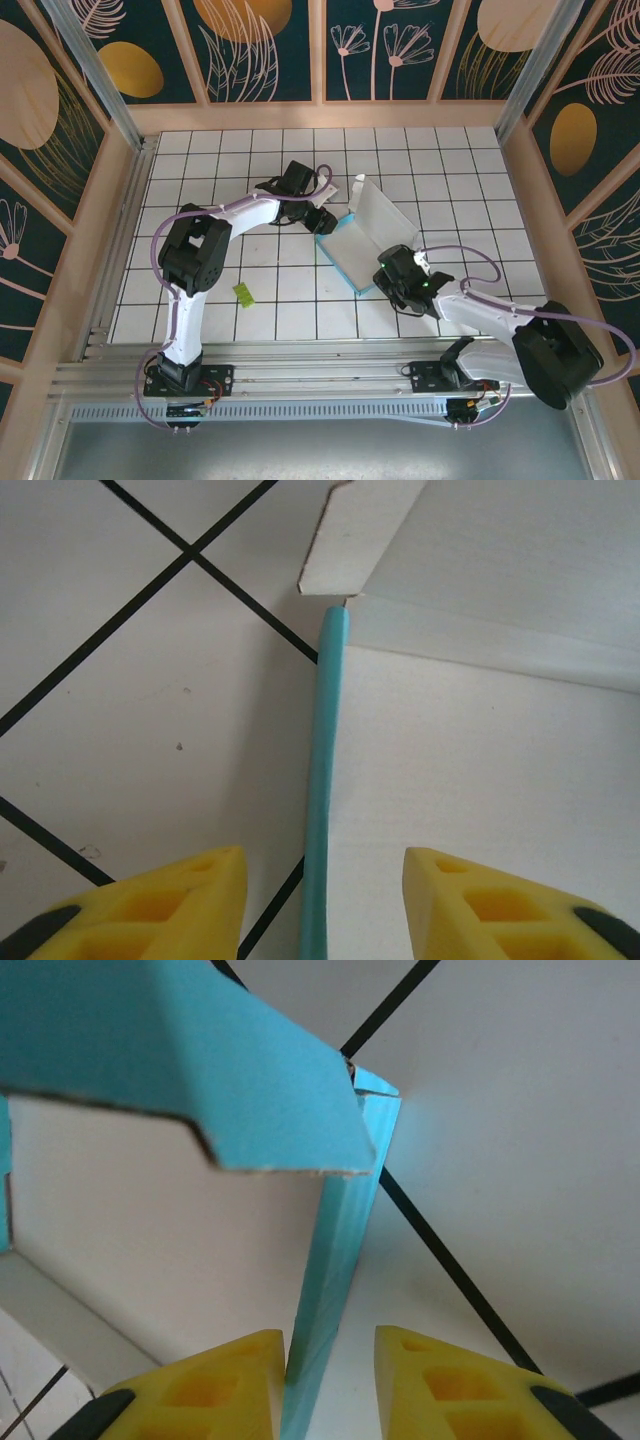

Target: Fold the paper box

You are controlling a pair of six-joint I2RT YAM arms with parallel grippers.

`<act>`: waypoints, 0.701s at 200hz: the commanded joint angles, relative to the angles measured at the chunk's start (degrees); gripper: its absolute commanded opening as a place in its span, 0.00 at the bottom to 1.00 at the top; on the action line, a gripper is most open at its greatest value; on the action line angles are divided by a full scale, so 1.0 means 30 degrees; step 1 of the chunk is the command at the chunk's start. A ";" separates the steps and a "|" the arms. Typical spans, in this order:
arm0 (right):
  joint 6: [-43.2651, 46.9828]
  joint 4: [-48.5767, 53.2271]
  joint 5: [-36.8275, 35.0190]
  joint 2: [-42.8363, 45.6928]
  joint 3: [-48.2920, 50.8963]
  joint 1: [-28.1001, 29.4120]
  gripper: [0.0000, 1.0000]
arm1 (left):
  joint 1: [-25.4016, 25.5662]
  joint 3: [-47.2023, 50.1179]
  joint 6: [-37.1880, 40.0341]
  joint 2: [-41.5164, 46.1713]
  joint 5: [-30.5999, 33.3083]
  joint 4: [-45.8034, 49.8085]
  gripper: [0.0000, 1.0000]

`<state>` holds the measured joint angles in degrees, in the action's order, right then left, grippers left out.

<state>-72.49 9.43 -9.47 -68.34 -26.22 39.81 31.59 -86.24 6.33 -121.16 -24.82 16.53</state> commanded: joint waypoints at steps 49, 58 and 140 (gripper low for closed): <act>0.2185 -0.1612 -0.1264 -0.1848 -0.0559 -0.0219 0.17 | -0.0033 0.0269 -0.0613 -0.0621 0.0366 -0.0345 0.26; 0.2270 -0.1619 -0.1294 -0.1940 -0.0621 -0.0205 0.15 | -0.0040 0.0212 -0.0621 -0.0688 0.0334 -0.0215 0.23; 0.2998 -0.1138 -0.2165 -0.2656 -0.1433 -0.0241 0.15 | -0.0042 0.0571 -0.2527 0.0679 -0.0621 0.0987 0.41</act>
<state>-65.63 4.56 -12.51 -75.09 -28.42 39.42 31.51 -85.60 2.74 -122.30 -24.01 16.95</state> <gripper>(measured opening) 0.147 0.408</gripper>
